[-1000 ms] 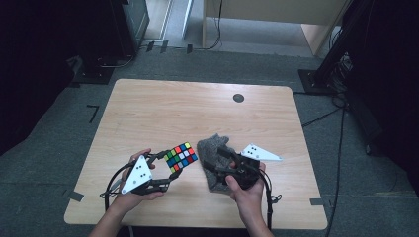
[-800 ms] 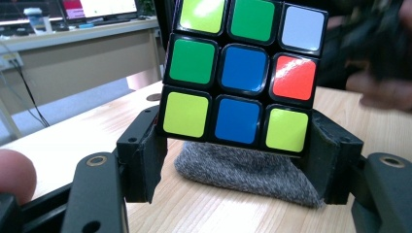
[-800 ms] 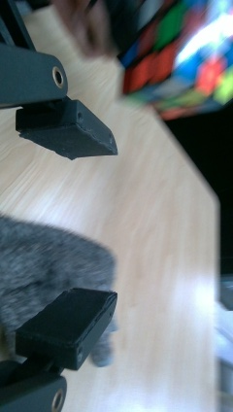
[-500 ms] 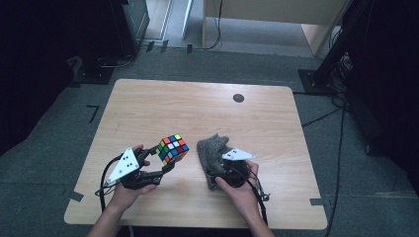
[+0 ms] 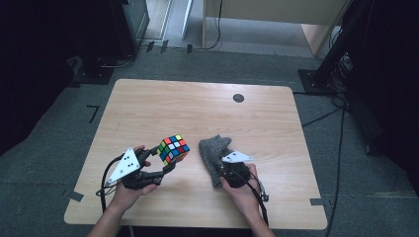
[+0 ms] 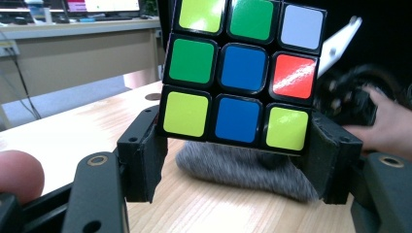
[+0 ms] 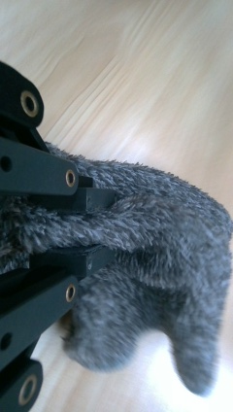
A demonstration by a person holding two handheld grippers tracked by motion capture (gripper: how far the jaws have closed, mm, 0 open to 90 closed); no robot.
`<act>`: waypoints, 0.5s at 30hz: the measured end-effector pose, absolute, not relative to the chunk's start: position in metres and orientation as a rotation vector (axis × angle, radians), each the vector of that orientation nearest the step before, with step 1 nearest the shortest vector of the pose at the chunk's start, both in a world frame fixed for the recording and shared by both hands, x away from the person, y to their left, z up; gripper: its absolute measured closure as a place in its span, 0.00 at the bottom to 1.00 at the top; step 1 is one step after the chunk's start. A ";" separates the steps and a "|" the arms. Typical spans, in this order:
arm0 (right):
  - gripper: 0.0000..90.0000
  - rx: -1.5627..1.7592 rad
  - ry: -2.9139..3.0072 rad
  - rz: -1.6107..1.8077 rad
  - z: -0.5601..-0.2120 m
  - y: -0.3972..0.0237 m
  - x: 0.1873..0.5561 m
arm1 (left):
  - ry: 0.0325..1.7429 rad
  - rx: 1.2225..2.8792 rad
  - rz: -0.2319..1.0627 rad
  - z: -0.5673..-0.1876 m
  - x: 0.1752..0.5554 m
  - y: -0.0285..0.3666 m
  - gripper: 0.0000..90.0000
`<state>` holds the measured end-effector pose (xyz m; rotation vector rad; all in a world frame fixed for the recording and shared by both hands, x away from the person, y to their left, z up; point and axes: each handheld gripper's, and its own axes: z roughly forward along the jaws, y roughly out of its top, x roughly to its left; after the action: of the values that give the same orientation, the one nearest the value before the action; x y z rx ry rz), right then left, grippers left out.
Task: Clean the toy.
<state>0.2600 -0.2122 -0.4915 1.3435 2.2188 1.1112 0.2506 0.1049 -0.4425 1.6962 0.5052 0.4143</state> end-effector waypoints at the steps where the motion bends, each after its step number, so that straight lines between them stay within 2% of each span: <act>1: 0.88 1.345 2.178 1.205 -0.483 -0.216 0.257 | 0.497 1.704 0.412 -0.443 0.250 0.104 0.37; 5: 0.88 1.256 2.021 1.532 -0.446 -0.224 0.240 | 0.475 1.756 0.434 -0.448 0.249 0.096 0.37; 9: 0.88 1.077 1.965 1.721 -0.411 -0.219 0.220 | 0.430 1.802 0.438 -0.451 0.245 0.087 0.37; 15: 0.86 0.979 2.022 1.812 -0.400 -0.200 0.207 | 0.346 1.844 0.451 -0.451 0.235 0.074 0.37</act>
<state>0.2071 -0.2004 -0.4001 0.9791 2.0215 1.8121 0.2353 0.0743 -0.4508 1.8436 0.3463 0.4508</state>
